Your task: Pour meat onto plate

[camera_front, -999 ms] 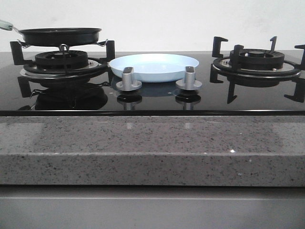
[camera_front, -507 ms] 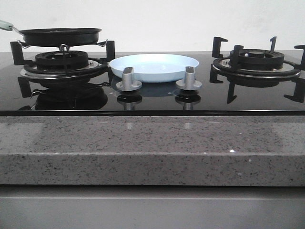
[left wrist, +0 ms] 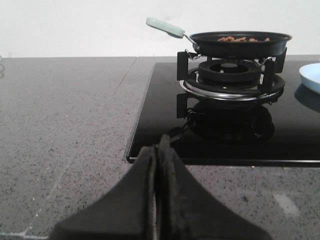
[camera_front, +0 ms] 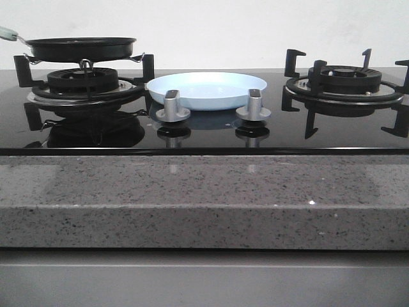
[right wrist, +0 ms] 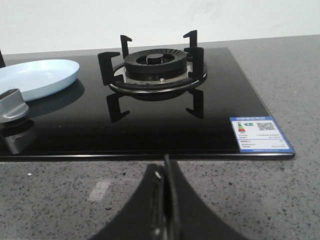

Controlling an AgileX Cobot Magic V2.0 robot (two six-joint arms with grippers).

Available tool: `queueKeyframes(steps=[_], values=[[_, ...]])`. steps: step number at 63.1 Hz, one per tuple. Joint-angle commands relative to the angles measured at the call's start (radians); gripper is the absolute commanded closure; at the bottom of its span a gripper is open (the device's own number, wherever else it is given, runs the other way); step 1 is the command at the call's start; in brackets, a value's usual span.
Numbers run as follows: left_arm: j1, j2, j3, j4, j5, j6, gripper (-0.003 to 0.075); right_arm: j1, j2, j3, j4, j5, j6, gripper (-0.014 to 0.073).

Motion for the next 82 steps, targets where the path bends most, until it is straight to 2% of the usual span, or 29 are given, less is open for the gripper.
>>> queueKeyframes(steps=[1, 5, 11, 19, 25, 39, 48, 56, 61, 64, 73, 76, 82], values=[[0.001, -0.017, 0.004, -0.011, -0.143, -0.006, 0.0741, -0.007, -0.016, -0.007, -0.009, -0.089, -0.003, 0.0652], [0.001, -0.017, -0.019, -0.011, -0.153, -0.006, 0.0741, -0.007, -0.016, -0.018, -0.009, -0.076, -0.003, 0.0652], [0.001, -0.006, -0.1, -0.011, -0.081, -0.006, 0.0741, -0.007, -0.016, -0.065, -0.021, -0.029, -0.003, 0.0652], [0.001, 0.075, -0.253, -0.011, 0.037, -0.006, 0.0741, -0.007, 0.008, -0.186, -0.051, 0.088, -0.003, 0.0652], [0.001, 0.189, -0.366, -0.011, 0.078, -0.006, 0.0741, -0.007, 0.072, -0.313, -0.059, 0.172, -0.003, 0.0652], [0.001, 0.468, -0.562, -0.011, 0.084, -0.006, 0.0741, -0.007, 0.321, -0.579, -0.077, 0.268, -0.003, 0.0652], [0.001, 0.507, -0.591, -0.011, 0.068, -0.006, 0.0741, -0.007, 0.425, -0.677, -0.077, 0.341, -0.003, 0.0652], [0.001, 0.505, -0.591, -0.011, 0.053, -0.006, 0.0724, -0.007, 0.451, -0.689, -0.077, 0.337, -0.003, 0.0643], [0.001, 0.505, -0.591, -0.011, 0.054, -0.006, 0.0634, -0.007, 0.451, -0.689, -0.077, 0.337, -0.003, 0.0589], [0.001, 0.505, -0.591, -0.011, 0.054, -0.006, 0.0544, -0.007, 0.451, -0.689, -0.077, 0.337, -0.003, 0.054], [0.001, 0.505, -0.591, -0.011, 0.054, -0.006, 0.0191, -0.007, 0.451, -0.689, -0.077, 0.336, -0.003, 0.0276], [0.001, 0.505, -0.591, -0.011, 0.054, -0.006, 0.0114, -0.007, 0.451, -0.689, -0.077, 0.336, -0.003, 0.0179], [0.001, 0.505, -0.591, -0.011, 0.054, -0.006, 0.0062, -0.007, 0.451, -0.689, -0.077, 0.337, -0.003, 0.0036]])
